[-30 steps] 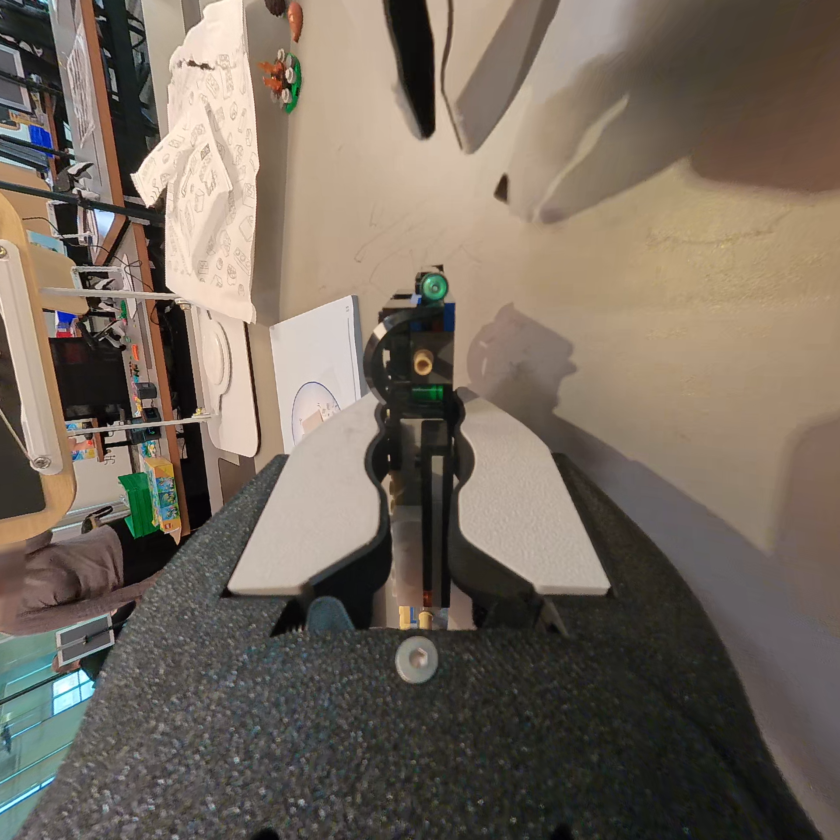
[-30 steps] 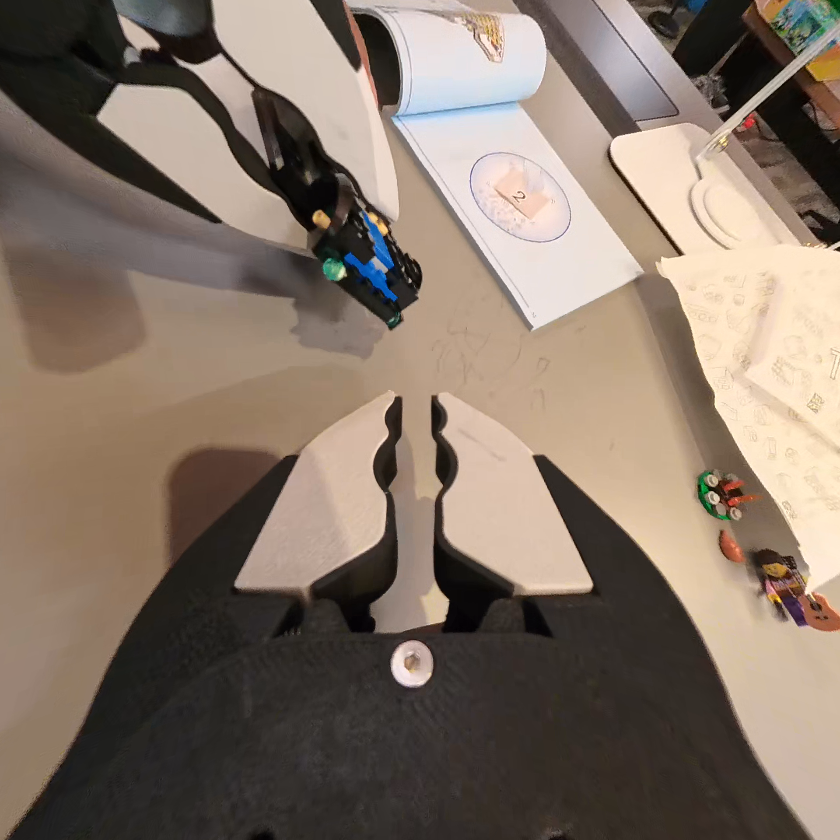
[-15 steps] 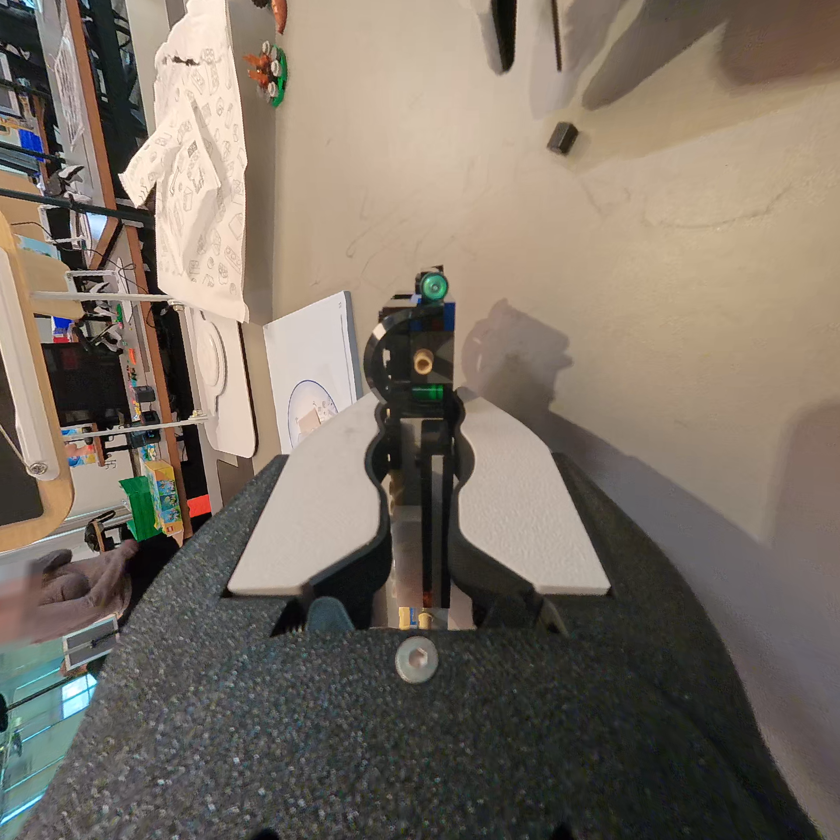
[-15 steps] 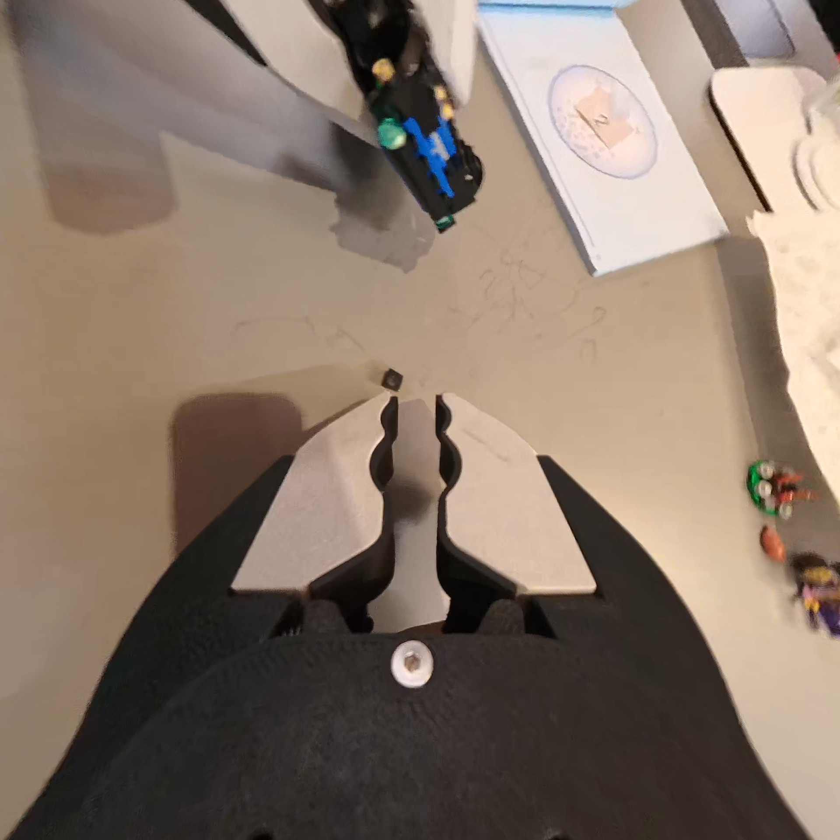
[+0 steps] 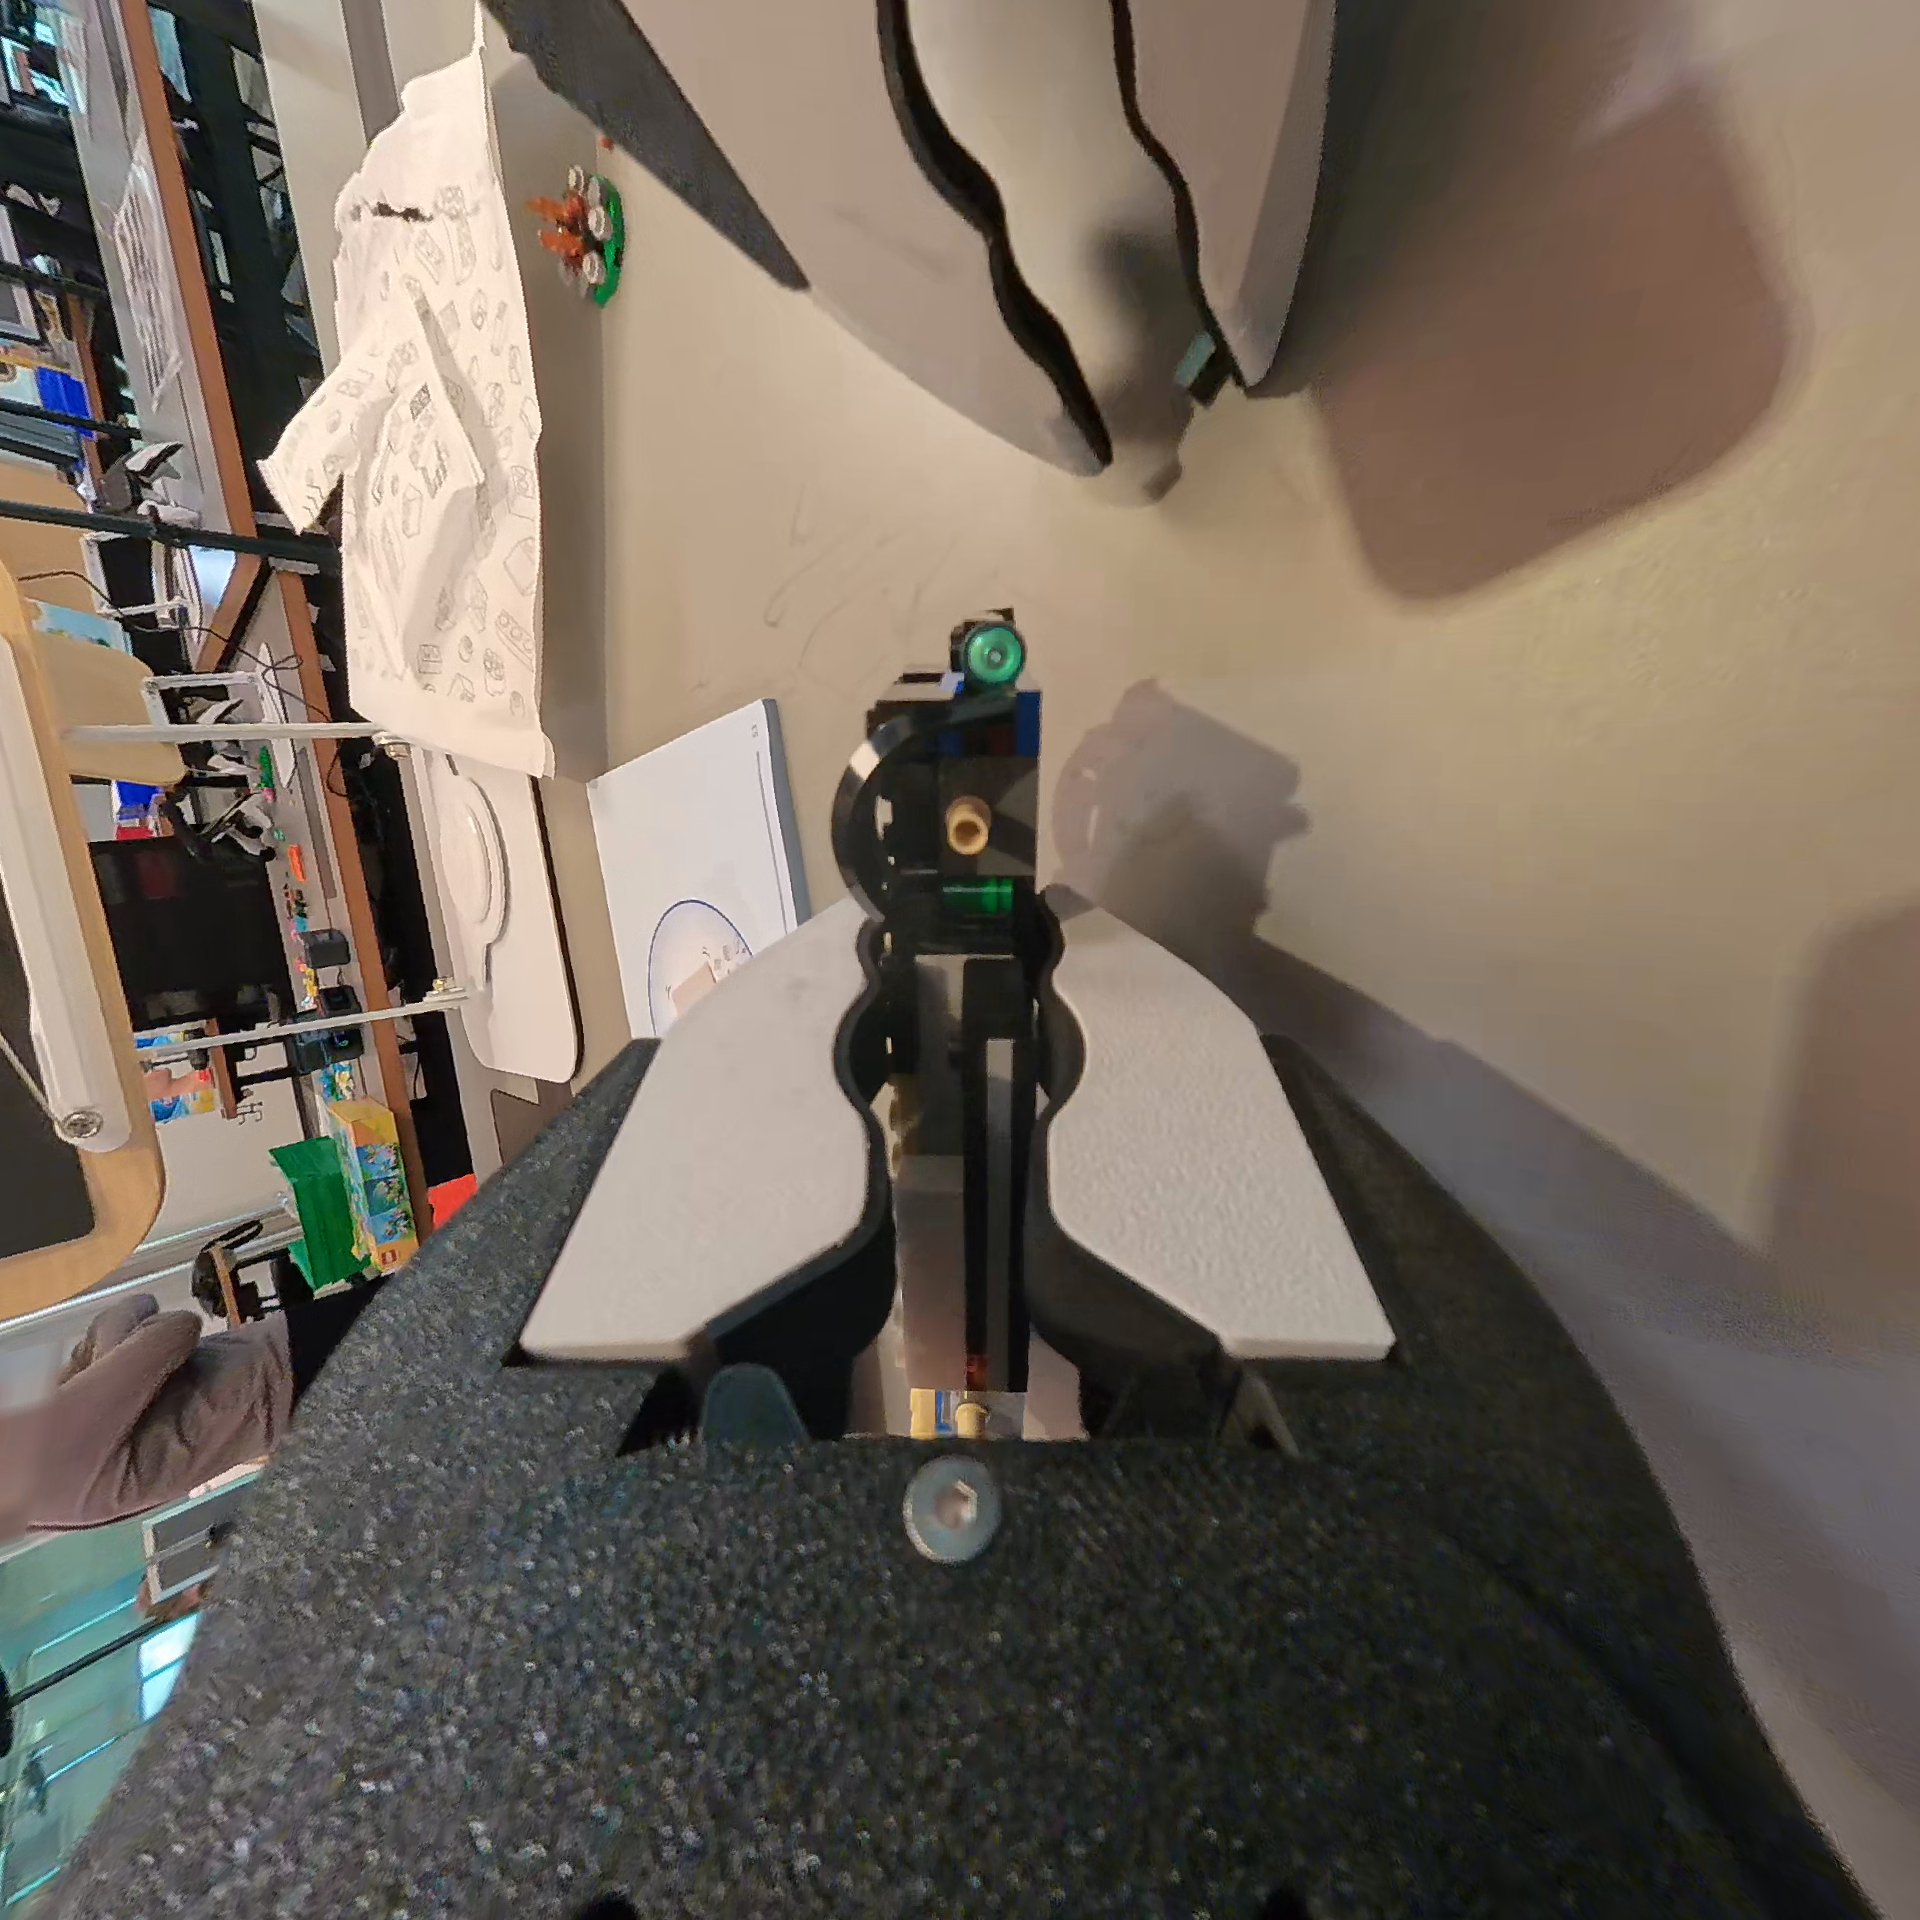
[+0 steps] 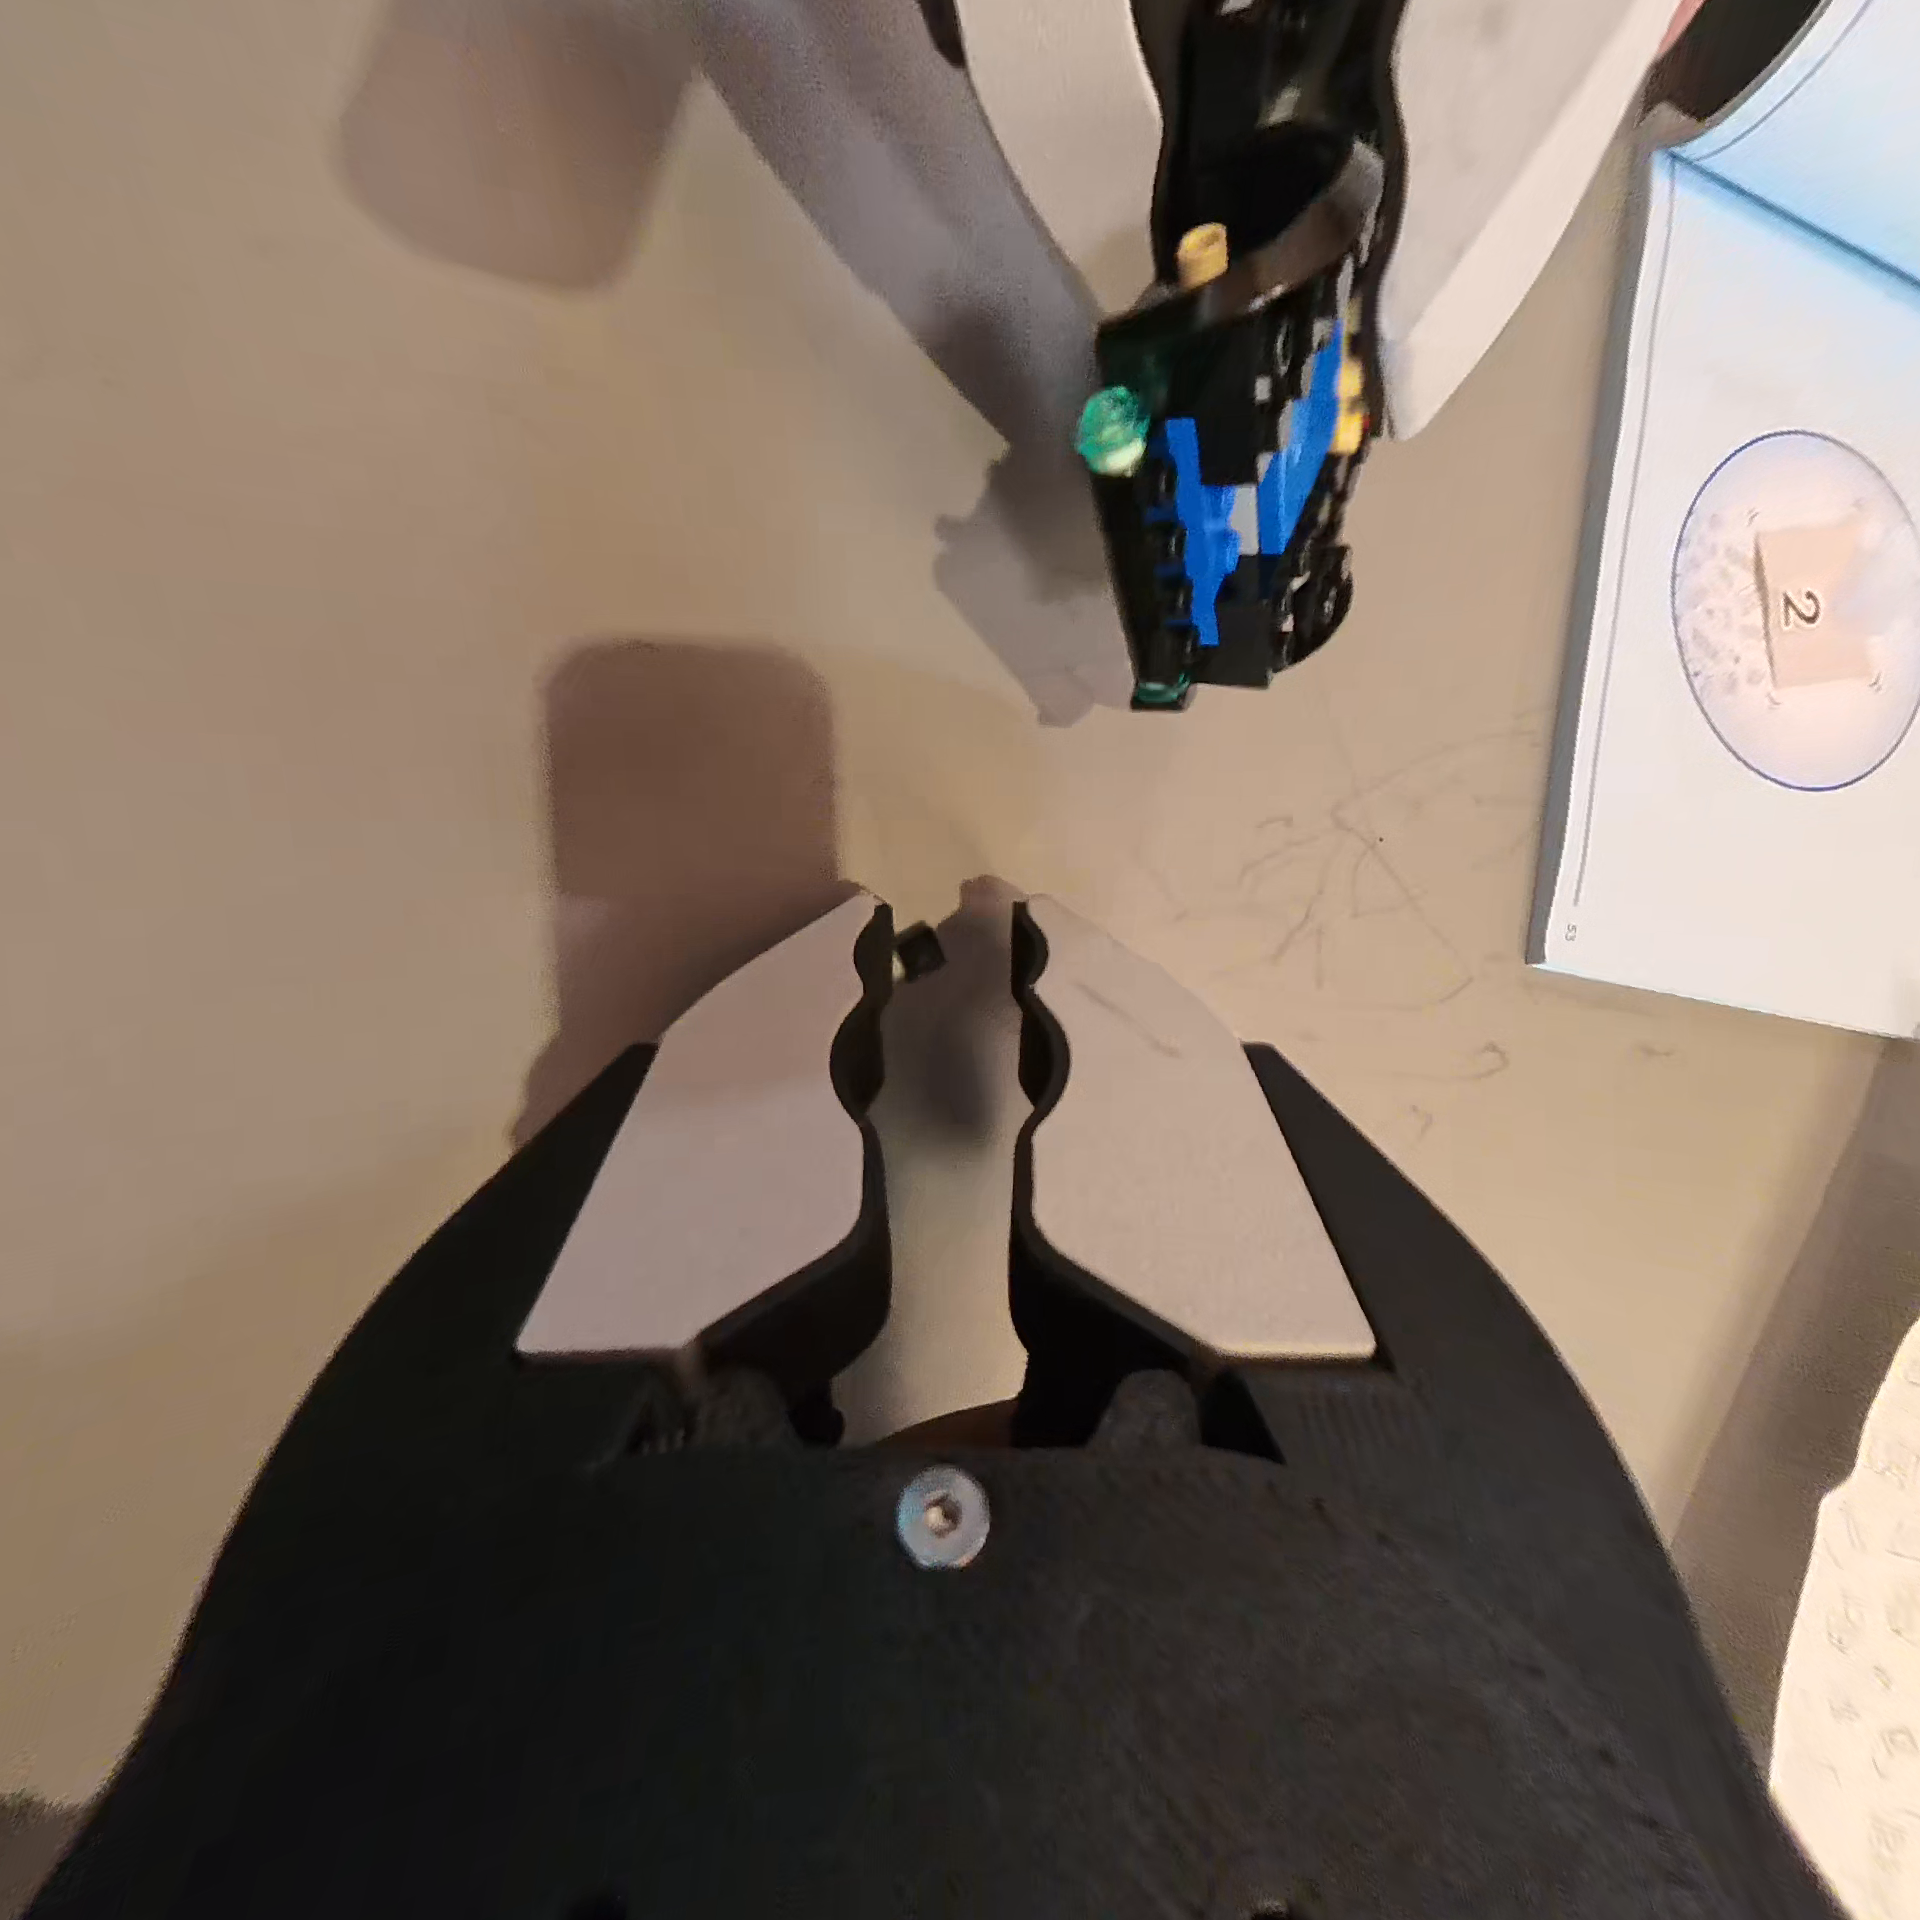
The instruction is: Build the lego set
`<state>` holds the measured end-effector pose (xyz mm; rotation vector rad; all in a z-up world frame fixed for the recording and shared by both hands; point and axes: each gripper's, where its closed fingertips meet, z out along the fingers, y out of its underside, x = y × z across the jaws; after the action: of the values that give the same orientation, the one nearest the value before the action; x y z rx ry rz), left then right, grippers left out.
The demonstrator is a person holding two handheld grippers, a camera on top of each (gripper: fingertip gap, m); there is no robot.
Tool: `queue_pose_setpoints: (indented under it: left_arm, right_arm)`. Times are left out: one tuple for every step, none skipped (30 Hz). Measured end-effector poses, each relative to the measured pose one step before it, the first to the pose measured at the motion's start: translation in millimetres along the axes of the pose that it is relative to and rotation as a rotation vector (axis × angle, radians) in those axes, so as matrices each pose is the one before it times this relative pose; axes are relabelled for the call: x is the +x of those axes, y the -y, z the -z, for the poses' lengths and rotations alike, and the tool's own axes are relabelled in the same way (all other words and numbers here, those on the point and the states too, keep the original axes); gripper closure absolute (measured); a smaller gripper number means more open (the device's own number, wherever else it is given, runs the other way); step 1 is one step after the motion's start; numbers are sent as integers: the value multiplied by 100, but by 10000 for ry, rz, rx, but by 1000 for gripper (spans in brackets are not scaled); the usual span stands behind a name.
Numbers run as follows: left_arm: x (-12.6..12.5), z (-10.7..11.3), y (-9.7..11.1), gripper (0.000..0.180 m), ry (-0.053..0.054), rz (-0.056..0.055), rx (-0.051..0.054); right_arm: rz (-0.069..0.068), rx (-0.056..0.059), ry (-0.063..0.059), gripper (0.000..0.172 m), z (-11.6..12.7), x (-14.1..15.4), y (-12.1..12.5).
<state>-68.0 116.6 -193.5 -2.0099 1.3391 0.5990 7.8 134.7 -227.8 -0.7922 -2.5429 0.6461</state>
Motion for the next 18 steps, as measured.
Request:
queue_pose_setpoints:
  left_arm:
    - [47, 1, 77, 156, -37, 35, 77]
    - [26, -13, 67, 156, -27, 32, 67]
    - [43, -26, 38, 156, -29, 14, 37]
    - [33, -21, 12, 156, -9, -13, 10]
    - [38, -38, 5, 156, -1, -21, -5]
    - [61, -40, 9, 156, -17, -18, -2]
    - [54, -34, 46, 156, -19, -7, 29]
    - [30, -44, 98, 156, -8, 17, 61]
    - [-6, -33, 108, 156, 9, 33, 86]
    - [-17, -30, 95, 156, 14, 33, 83]
    - [54, -27, 53, 156, -28, 17, 59]
    - [57, -32, 28, 156, -38, 9, 47]
    - [14, -32, 14, 156, -15, 24, 37]
    - [4, -43, 9, 156, -13, 55, 32]
    - [4, -22, 10, 156, -27, 64, 32]
    - [12, -7, 10, 156, -35, 61, 32]
    - [-5, 10, 1, 156, -30, 72, 17]
    - [-11, 14, 2, 156, -42, 84, -10]
  right_arm:
    - [68, -12, 14, 149, -1, 16, 24]
    - [61, 17, 40, 147, 106, -15, -43]
    - [23, 75, 91, 145, 183, -35, -87]
    - [-45, 134, 69, 143, 202, 62, -91]
    - [-106, 119, 123, 143, 150, 46, -153]
    - [-91, 107, 173, 143, 48, -21, -132]
    - [-13, 127, 174, 144, -44, -85, -50]
    - [53, 98, 189, 144, -122, -147, -6]
    - [75, 64, 224, 146, -151, -234, 23]
    - [58, 60, 223, 149, -146, -235, 81]
    - [10, 33, 143, 151, -119, -98, 103]
    - [-57, -21, 45, 155, -95, 75, 51]
    - [-66, -63, -33, 159, -82, 176, 20]
    - [-19, -55, -66, 163, -77, 127, 25]
    - [12, -14, -111, 164, -50, 88, 77]
    - [28, -19, -189, 164, -31, 127, 36]
    - [7, -6, -264, 164, -2, 162, 35]
    - [-16, 70, -298, 164, 63, 153, 111]
